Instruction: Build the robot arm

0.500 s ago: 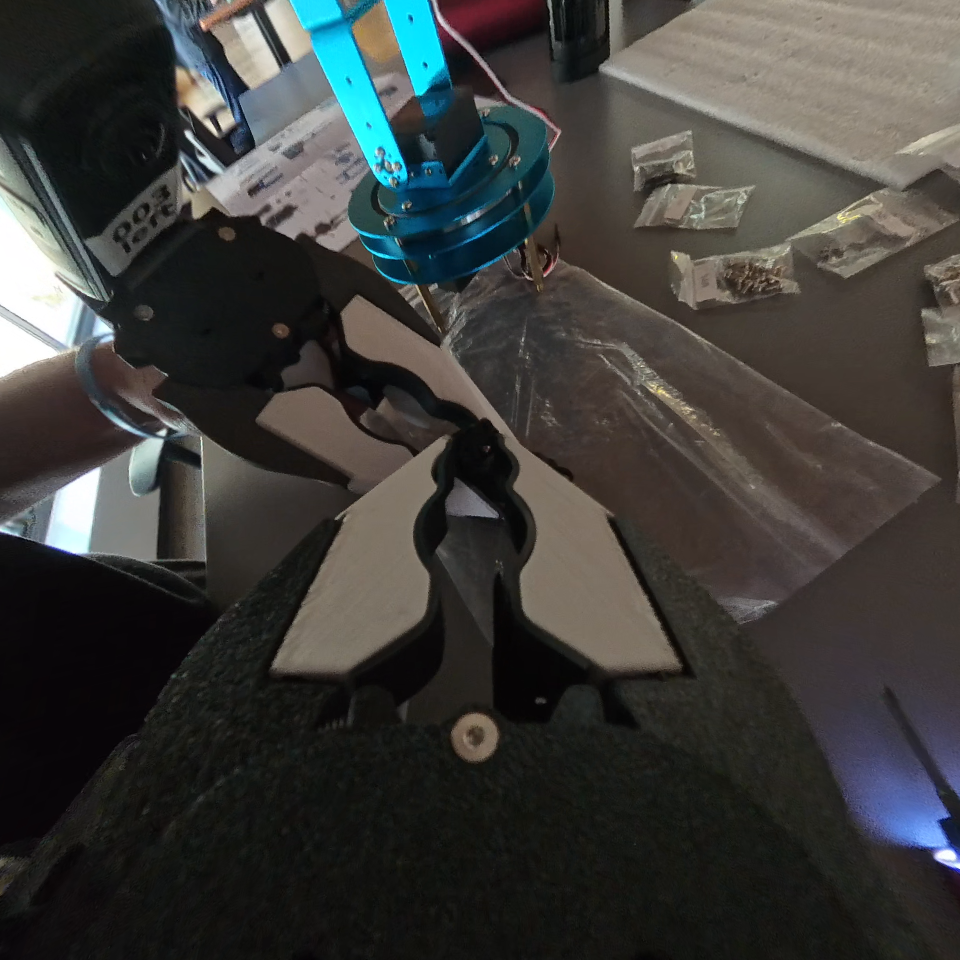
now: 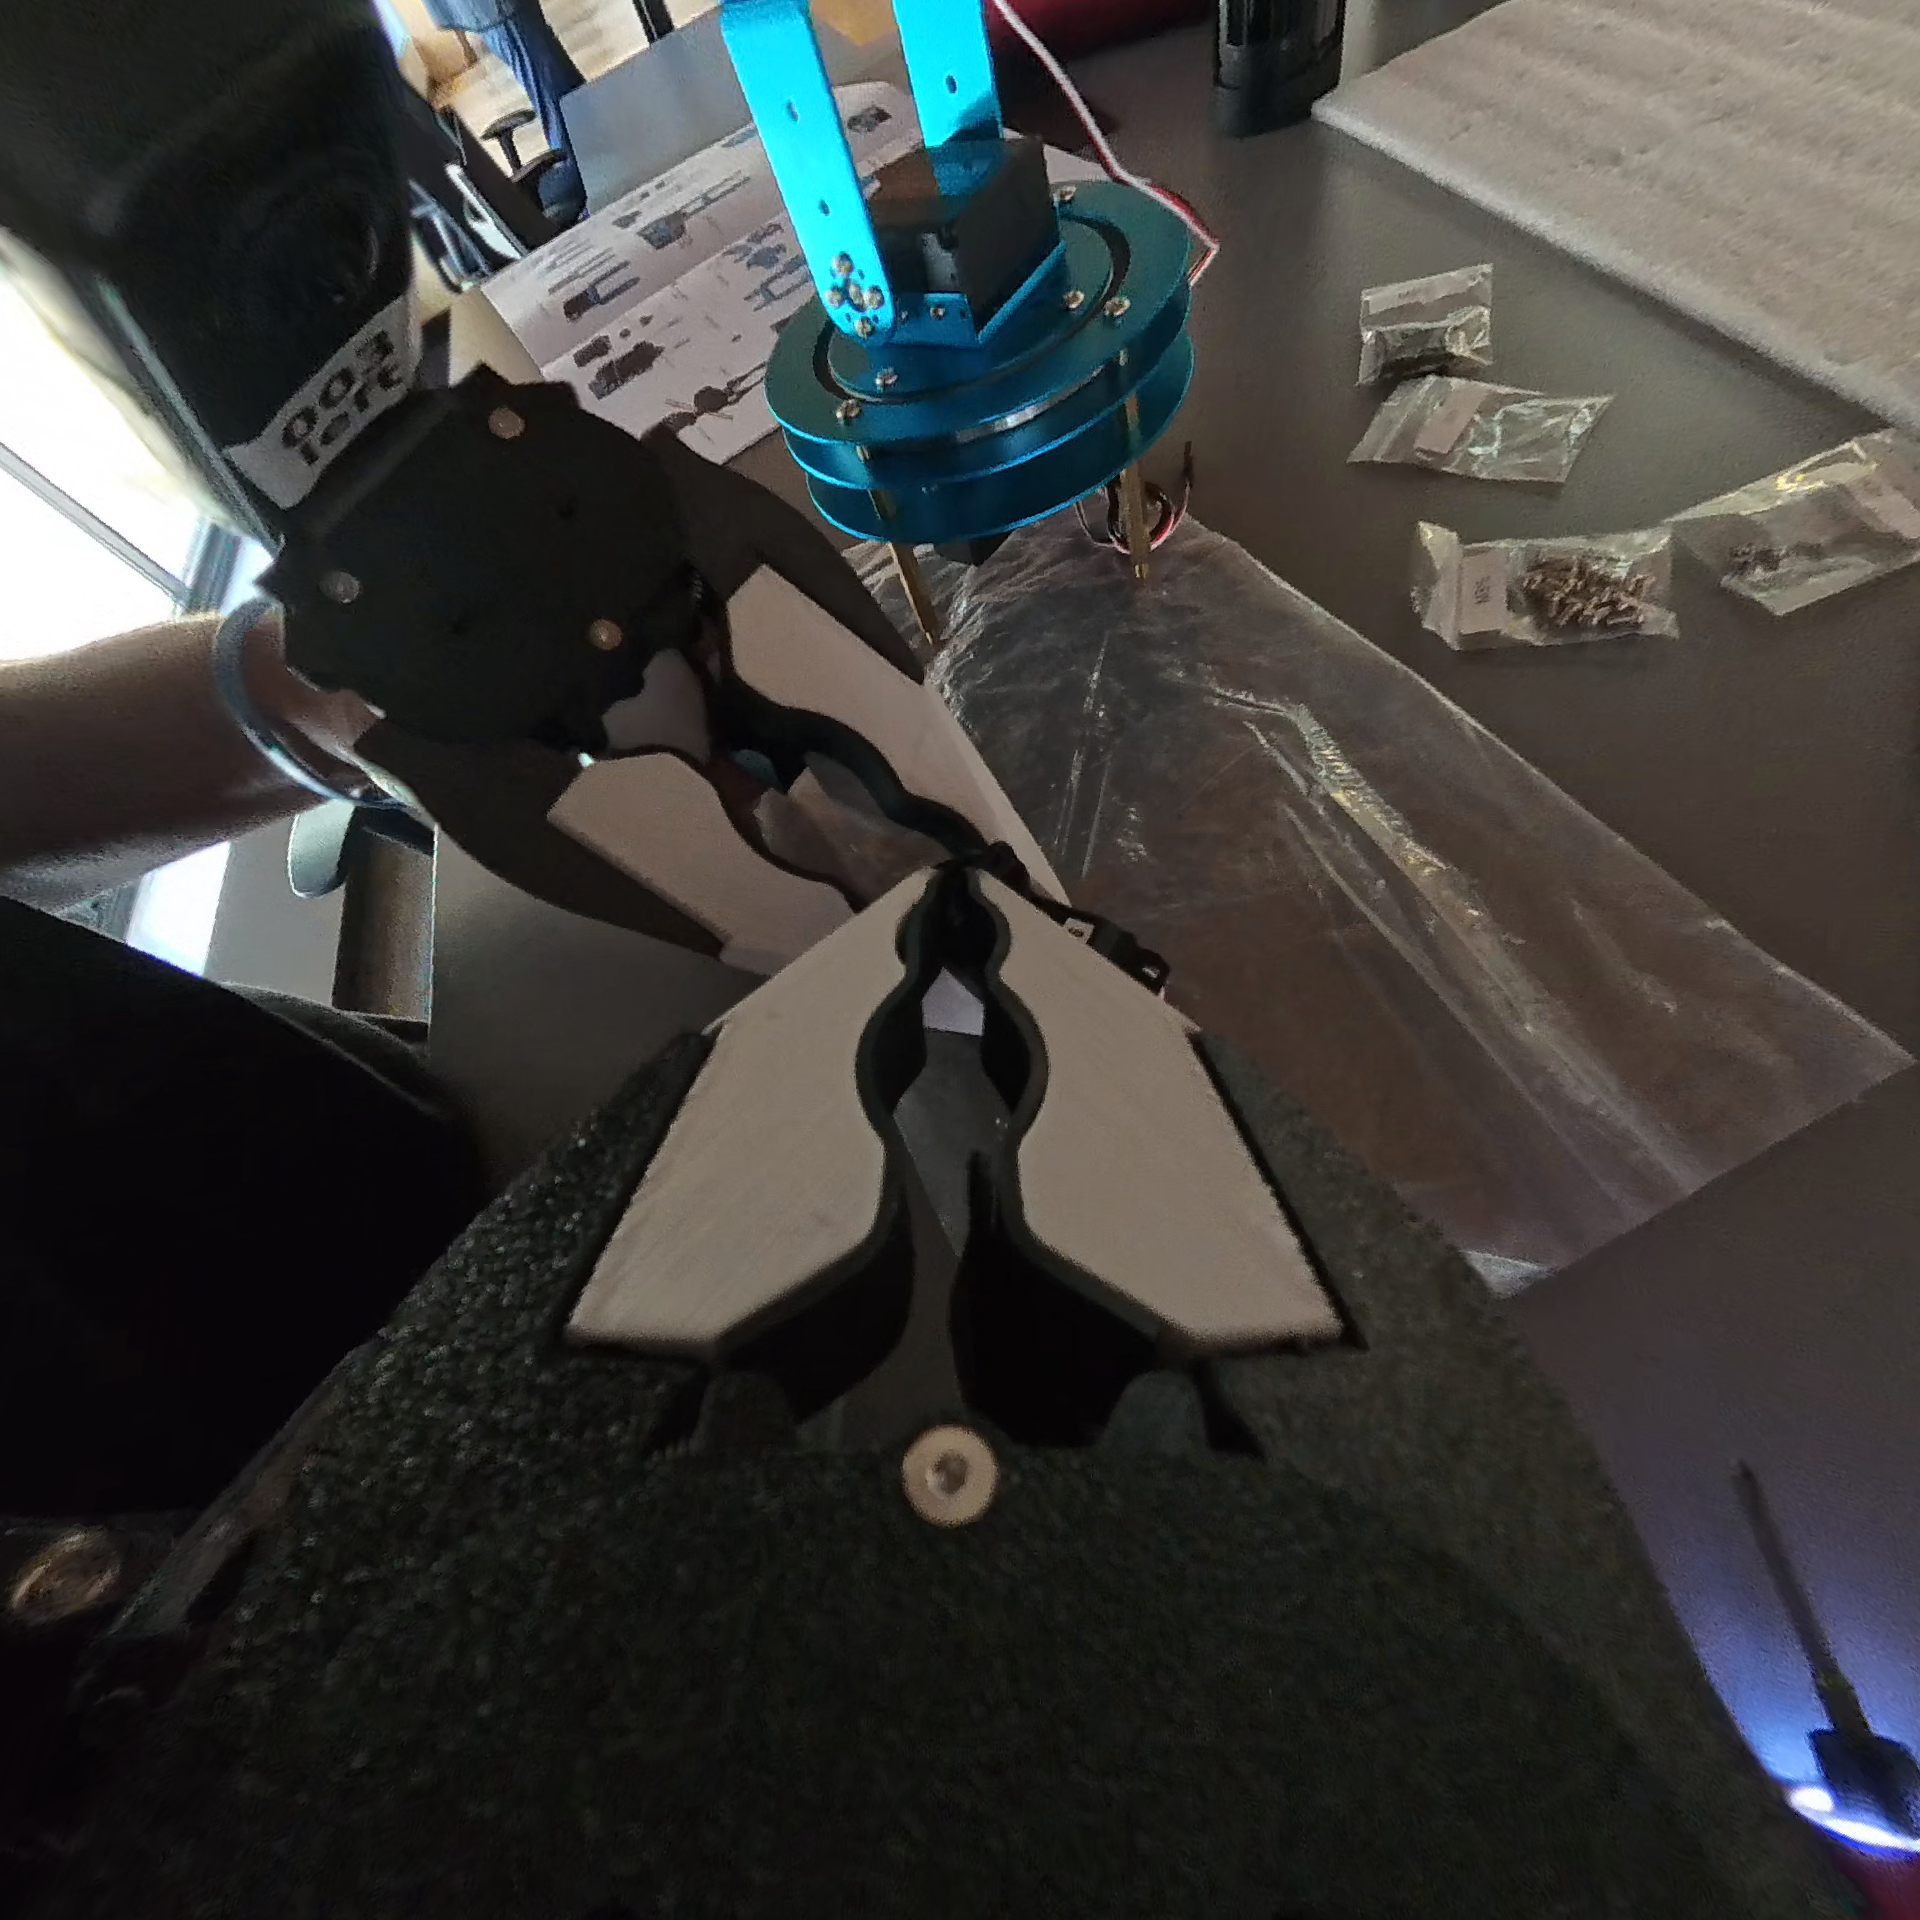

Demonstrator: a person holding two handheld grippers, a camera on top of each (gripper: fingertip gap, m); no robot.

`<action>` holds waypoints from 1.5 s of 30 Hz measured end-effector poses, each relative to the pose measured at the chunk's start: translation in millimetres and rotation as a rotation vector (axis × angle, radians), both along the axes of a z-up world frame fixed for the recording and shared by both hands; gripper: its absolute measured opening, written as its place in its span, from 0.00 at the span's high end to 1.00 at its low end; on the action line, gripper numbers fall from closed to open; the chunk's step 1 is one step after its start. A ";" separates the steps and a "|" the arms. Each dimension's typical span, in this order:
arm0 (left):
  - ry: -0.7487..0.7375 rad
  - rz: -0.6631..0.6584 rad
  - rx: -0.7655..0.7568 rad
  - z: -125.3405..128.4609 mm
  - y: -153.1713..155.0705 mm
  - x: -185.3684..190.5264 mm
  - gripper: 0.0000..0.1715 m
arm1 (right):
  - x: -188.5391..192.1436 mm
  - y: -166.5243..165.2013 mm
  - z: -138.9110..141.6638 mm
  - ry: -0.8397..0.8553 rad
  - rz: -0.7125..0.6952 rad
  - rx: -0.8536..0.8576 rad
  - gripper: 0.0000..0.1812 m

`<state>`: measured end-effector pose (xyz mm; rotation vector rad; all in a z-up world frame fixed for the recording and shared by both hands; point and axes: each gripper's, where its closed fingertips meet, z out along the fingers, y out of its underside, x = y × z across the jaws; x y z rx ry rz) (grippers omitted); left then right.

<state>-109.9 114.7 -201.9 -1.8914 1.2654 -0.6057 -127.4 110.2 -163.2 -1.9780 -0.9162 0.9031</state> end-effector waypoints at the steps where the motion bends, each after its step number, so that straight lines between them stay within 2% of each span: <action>1: -0.004 -0.003 -0.005 0.3 -0.4 0.3 0.87 | 0.9 -1.6 0.1 -0.019 0.017 0.018 0.99; 3: 0.005 0.002 0.002 -0.5 0.0 0.5 0.87 | 4.2 -1.7 -1.0 -0.075 0.032 0.048 0.97; 4: 0.004 0.009 0.002 -0.4 0.1 0.7 0.87 | 6.2 0.1 -3.8 -0.112 0.026 0.048 0.86; 5: 0.003 0.017 0.000 -0.4 0.1 0.6 0.87 | 7.0 0.9 -7.3 -0.143 0.022 0.035 0.81; 12: -0.003 0.070 -0.016 -0.5 0.7 0.0 0.87 | -0.7 3.8 -4.8 -0.133 -0.112 0.001 0.87; 18: -0.008 0.090 -0.024 -0.5 0.8 0.6 0.87 | 0.5 3.3 -4.2 -0.149 -0.144 0.069 0.88; 19: -0.008 0.095 -0.025 -0.5 1.1 1.0 0.87 | -1.4 0.5 -3.7 -0.163 -0.139 0.083 0.93; 23: -0.002 0.097 -0.014 -0.8 0.4 0.9 0.87 | -1.7 0.3 -5.0 -0.180 -0.183 0.113 0.92; 27: -0.001 0.096 -0.009 -0.6 0.3 0.9 0.87 | -1.7 0.4 -4.7 -0.091 -0.170 0.038 0.92; 31: -0.001 0.094 -0.006 -0.4 0.0 0.9 0.87 | -0.4 1.2 -4.8 -0.107 -0.132 0.058 0.96; 42: 0.000 0.092 -0.010 -0.6 -0.3 1.3 0.87 | 2.9 1.8 2.2 -0.090 -0.112 0.052 0.94; 45: 0.002 0.095 -0.008 -0.7 -0.1 1.3 0.87 | 10.4 10.1 10.0 -0.042 -0.126 -0.019 0.93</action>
